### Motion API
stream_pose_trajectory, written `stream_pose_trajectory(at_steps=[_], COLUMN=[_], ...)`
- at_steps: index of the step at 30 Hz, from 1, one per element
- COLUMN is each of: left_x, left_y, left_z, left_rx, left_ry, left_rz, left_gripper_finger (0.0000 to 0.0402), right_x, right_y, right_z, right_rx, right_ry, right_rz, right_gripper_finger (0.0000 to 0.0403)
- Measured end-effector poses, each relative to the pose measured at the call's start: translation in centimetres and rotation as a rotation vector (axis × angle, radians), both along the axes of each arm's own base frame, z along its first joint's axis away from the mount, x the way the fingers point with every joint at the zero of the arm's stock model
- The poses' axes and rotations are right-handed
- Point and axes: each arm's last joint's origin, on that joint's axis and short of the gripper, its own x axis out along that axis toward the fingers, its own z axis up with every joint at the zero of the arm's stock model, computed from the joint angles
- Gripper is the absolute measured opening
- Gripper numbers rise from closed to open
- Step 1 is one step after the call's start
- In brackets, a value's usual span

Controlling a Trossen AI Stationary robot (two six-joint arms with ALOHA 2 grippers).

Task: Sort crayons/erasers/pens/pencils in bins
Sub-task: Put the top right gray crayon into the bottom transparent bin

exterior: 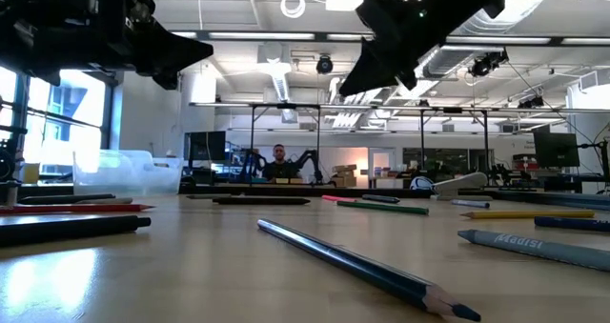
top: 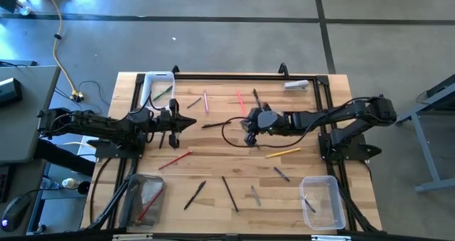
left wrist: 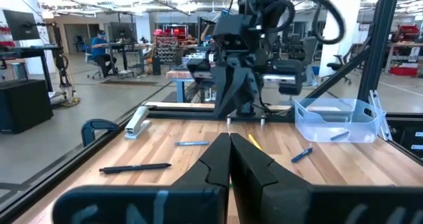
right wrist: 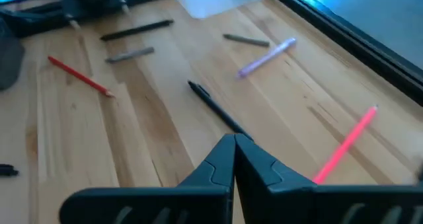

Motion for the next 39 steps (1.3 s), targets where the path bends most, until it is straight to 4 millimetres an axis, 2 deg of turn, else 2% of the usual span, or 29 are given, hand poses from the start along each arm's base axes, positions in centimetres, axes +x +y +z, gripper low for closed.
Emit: stream_pose_trajectory(at_steps=[4,9,12,15,17,19,24,32,35,39], left_x=[0.0,0.0,0.0,0.0,0.0,0.0,0.0,0.0,0.0,0.0], left_y=[0.0,0.0,0.0,0.0,0.0,0.0,0.0,0.1,0.2,0.2], left_z=[0.0,0.0,0.0,0.0,0.0,0.0,0.0,-0.1,-0.1,-0.1], left_rx=[0.000,-0.001,-0.001,-0.001,-0.002,-0.002,-0.002,-0.010,-0.013,-0.013], left_ry=[0.000,0.004,0.004,0.004,0.004,0.004,0.004,0.004,0.005,0.005], left_rz=[0.000,0.000,0.001,0.001,0.003,0.003,0.001,0.045,0.053,0.053], left_gripper_finger=[0.0000,0.0000,0.0000,0.0000,0.0000,0.0000,0.0000,0.0001,0.0000,0.0001], right_x=[0.9,2.4,2.5,1.7,1.1,0.2,-2.5,-5.8,-6.5,-7.0], right_y=[0.2,0.6,0.8,0.7,0.3,-0.4,-1.8,-3.4,-3.9,-4.8], right_z=[-1.4,-5.5,-6.6,-6.0,-4.7,-3.6,-2.4,-2.5,-2.6,-3.0], right_rx=[-0.005,0.096,0.144,0.175,0.197,0.239,0.268,0.373,0.411,0.437], right_ry=[0.028,0.114,0.149,0.208,0.245,0.283,0.431,0.675,0.717,0.718], right_rz=[0.021,0.019,0.008,-0.030,-0.075,-0.153,-0.262,-0.402,-0.471,-0.541], right_gripper_finger=[0.0000,0.0000,0.0000,0.0000,0.0000,0.0000,0.0000,0.0004,0.0027,0.0082])
